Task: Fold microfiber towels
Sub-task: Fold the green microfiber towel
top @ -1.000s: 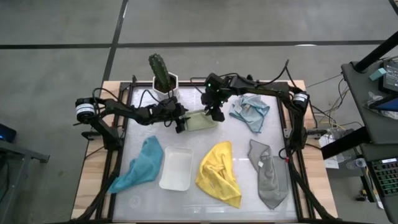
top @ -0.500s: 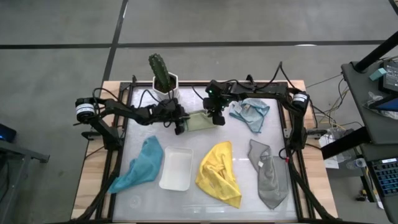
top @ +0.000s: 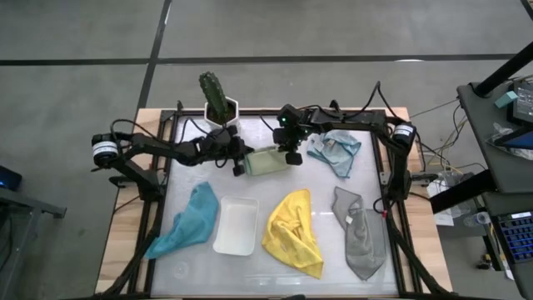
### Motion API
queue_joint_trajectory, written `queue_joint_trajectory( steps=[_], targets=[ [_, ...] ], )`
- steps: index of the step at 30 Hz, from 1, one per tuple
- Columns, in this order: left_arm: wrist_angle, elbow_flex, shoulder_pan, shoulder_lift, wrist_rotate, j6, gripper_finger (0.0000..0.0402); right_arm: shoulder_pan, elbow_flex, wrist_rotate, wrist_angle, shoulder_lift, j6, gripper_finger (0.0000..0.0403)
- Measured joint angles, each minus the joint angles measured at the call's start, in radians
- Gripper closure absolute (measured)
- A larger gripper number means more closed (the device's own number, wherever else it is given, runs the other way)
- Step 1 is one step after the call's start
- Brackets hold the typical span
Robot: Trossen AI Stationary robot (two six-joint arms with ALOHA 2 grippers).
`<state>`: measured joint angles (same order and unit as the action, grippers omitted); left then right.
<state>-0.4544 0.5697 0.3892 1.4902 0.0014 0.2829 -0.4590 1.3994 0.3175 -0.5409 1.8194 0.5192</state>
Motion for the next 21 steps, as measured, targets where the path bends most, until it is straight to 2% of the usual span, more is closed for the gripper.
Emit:
queue_joint_trajectory(
  steps=[16,21],
  targets=[
    [-0.009,0.024,0.035,0.164,-0.038,0.041,0.0402,-0.039,-0.097,-0.015,0.118,0.002,-0.032,0.0389],
    [-0.010,0.024,0.052,0.164,-0.041,0.043,0.0402,-0.044,-0.054,-0.032,0.064,0.002,-0.052,0.0356]
  ],
)
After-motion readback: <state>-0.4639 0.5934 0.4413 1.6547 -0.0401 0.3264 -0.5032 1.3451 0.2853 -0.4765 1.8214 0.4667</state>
